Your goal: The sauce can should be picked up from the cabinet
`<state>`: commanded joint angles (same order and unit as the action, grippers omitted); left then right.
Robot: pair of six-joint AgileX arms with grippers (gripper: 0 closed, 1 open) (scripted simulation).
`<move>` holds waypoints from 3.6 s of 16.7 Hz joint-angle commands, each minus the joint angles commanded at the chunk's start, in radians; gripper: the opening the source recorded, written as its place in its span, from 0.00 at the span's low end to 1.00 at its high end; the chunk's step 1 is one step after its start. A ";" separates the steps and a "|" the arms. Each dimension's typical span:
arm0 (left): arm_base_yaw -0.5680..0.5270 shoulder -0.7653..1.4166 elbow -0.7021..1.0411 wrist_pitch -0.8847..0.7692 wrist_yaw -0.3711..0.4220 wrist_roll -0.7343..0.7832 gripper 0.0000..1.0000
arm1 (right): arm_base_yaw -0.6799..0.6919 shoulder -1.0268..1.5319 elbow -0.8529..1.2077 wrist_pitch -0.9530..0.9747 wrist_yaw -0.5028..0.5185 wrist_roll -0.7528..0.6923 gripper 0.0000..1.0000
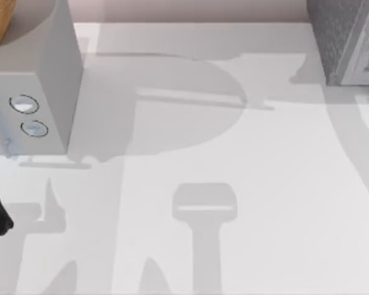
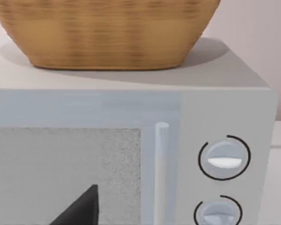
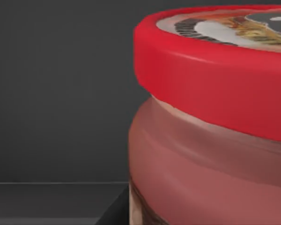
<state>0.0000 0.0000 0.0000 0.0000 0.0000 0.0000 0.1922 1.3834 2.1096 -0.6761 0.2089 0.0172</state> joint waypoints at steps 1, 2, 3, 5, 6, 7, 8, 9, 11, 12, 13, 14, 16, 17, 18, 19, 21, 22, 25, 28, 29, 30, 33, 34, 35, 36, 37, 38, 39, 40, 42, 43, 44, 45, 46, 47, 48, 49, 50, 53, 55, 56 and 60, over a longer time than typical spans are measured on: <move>0.000 0.000 0.000 0.000 0.000 0.000 1.00 | -0.005 -0.041 -0.042 0.029 -0.009 -0.005 0.00; 0.000 0.000 0.000 0.000 0.000 0.000 1.00 | -0.011 -0.092 -0.095 0.061 -0.019 -0.010 0.00; 0.000 0.000 0.000 0.000 0.000 0.000 1.00 | -0.018 -0.153 -0.158 0.096 -0.030 -0.017 0.00; 0.000 0.000 0.000 0.000 0.000 0.000 1.00 | -0.035 -0.292 -0.315 0.168 -0.055 -0.029 0.00; 0.000 0.000 0.000 0.000 0.000 0.000 1.00 | -0.044 -0.367 -0.409 0.205 -0.068 -0.036 0.00; 0.000 0.000 0.000 0.000 0.000 0.000 1.00 | -0.054 -0.445 -0.514 0.242 -0.082 -0.042 0.00; 0.000 0.000 0.000 0.000 0.000 0.000 1.00 | -0.063 -0.524 -0.628 0.279 -0.096 -0.047 0.00; 0.000 0.000 0.000 0.000 0.000 0.000 1.00 | -0.073 -0.602 -0.749 0.315 -0.110 -0.051 0.00; 0.000 0.000 0.000 0.000 0.000 0.000 1.00 | -0.092 -0.752 -1.003 0.385 -0.136 -0.057 0.00; 0.000 0.000 0.000 0.000 0.000 0.000 1.00 | -0.101 -0.823 -1.132 0.419 -0.148 -0.058 0.00; 0.000 0.000 0.000 0.000 0.000 0.000 1.00 | -0.111 -0.892 -1.259 0.451 -0.159 -0.058 0.00; 0.000 0.000 0.000 0.000 0.000 0.000 1.00 | -0.121 -0.958 -1.382 0.481 -0.169 -0.057 0.00; 0.000 0.000 0.000 0.000 0.000 0.000 1.00 | -0.141 -1.082 -1.605 0.536 -0.185 -0.053 0.00; 0.000 0.000 0.000 0.000 0.000 0.000 1.00 | -0.151 -1.138 -1.702 0.560 -0.191 -0.050 0.00; 0.000 0.000 0.000 0.000 0.000 0.000 1.00 | -0.159 -1.189 -1.789 0.582 -0.196 -0.046 0.00; 0.000 0.000 0.000 0.000 0.000 0.000 1.00 | -0.167 -1.234 -1.866 0.602 -0.200 -0.041 0.00; 0.000 0.000 0.000 0.000 0.000 0.000 1.00 | -0.180 -1.309 -1.988 0.637 -0.206 -0.032 0.00; 0.000 0.000 0.000 0.000 0.000 0.000 1.00 | -0.185 -1.337 -2.033 0.651 -0.208 -0.027 0.00; 0.000 0.000 0.000 0.000 0.000 0.000 1.00 | -0.192 -1.381 -2.106 0.675 -0.209 -0.018 0.00; 0.000 0.000 0.000 0.000 0.000 0.000 1.00 | -0.192 -1.383 -2.110 0.676 -0.209 -0.017 0.00; 0.000 0.000 0.000 0.000 0.000 0.000 1.00 | -0.192 -1.383 -2.110 0.676 -0.209 -0.017 0.00; 0.000 0.000 0.000 0.000 0.000 0.000 1.00 | -0.189 -1.378 -2.110 0.674 -0.210 -0.016 0.00; 0.000 0.000 0.000 0.000 0.000 0.000 1.00 | -0.194 -1.357 -2.101 0.691 -0.219 -0.015 0.00; 0.000 0.000 0.000 0.000 0.000 0.000 1.00 | -0.199 -1.332 -2.091 0.710 -0.231 -0.014 0.00; 0.000 0.000 0.000 0.000 0.000 0.000 1.00 | -0.205 -1.301 -2.079 0.733 -0.245 -0.013 0.00; 0.000 0.000 0.000 0.000 0.000 0.000 1.00 | -0.212 -1.259 -2.064 0.762 -0.266 -0.012 0.00; 0.000 0.000 0.000 0.000 0.000 0.000 1.00 | -0.220 -1.214 -2.049 0.792 -0.287 -0.011 0.00; 0.000 0.000 0.000 0.000 0.000 0.000 1.00 | -0.228 -1.163 -2.032 0.826 -0.312 -0.011 0.00; 0.000 0.000 0.000 0.000 0.000 0.000 1.00 | -0.236 -1.111 -2.015 0.860 -0.337 -0.011 0.00; 0.000 0.000 0.000 0.000 0.000 0.000 1.00 | -0.244 -1.058 -1.997 0.895 -0.363 -0.011 0.00; 0.000 0.000 0.000 0.000 0.000 0.000 1.00 | -0.260 -0.957 -1.962 0.964 -0.412 -0.011 0.00; 0.000 0.000 0.000 0.000 0.000 0.000 1.00 | -0.267 -0.909 -1.946 0.996 -0.436 -0.011 0.00; 0.000 0.000 0.000 0.000 0.000 0.000 1.00 | -0.274 -0.860 -1.930 1.029 -0.461 -0.011 0.00; 0.000 0.000 0.000 0.000 0.000 0.000 1.00 | -0.280 -0.811 -1.914 1.061 -0.486 -0.010 0.00; 0.000 0.000 0.000 0.000 0.000 0.000 1.00 | -0.285 -0.761 -1.898 1.093 -0.512 -0.010 0.00; 0.000 0.000 0.000 0.000 0.000 0.000 1.00 | -0.290 -0.710 -1.883 1.124 -0.539 -0.008 0.00; 0.000 0.000 0.000 0.000 0.000 0.000 1.00 | -0.297 -0.661 -1.866 1.157 -0.564 -0.007 0.00; 0.000 0.000 0.000 0.000 0.000 0.000 1.00 | -0.305 -0.612 -1.849 1.191 -0.587 -0.006 0.00; 0.000 0.000 0.000 0.000 0.000 0.000 1.00 | -0.314 -0.565 -1.831 1.226 -0.610 -0.006 0.00; 0.000 0.000 0.000 0.000 0.000 0.000 1.00 | -0.338 -0.418 -1.780 1.325 -0.681 -0.003 0.00; 0.000 0.000 0.000 0.000 0.000 0.000 1.00 | -0.353 -0.318 -1.748 1.390 -0.730 -0.003 0.00; 0.000 0.000 0.000 0.000 0.000 0.000 1.00 | -0.361 -0.269 -1.732 1.423 -0.753 -0.004 0.00; 0.000 0.000 0.000 0.000 0.000 0.000 1.00 | -0.392 -0.071 -1.666 1.554 -0.849 -0.002 0.00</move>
<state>0.0000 0.0000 0.0000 0.0000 0.0000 0.0000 -0.2000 1.3119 0.4433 0.8780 -0.6400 0.0152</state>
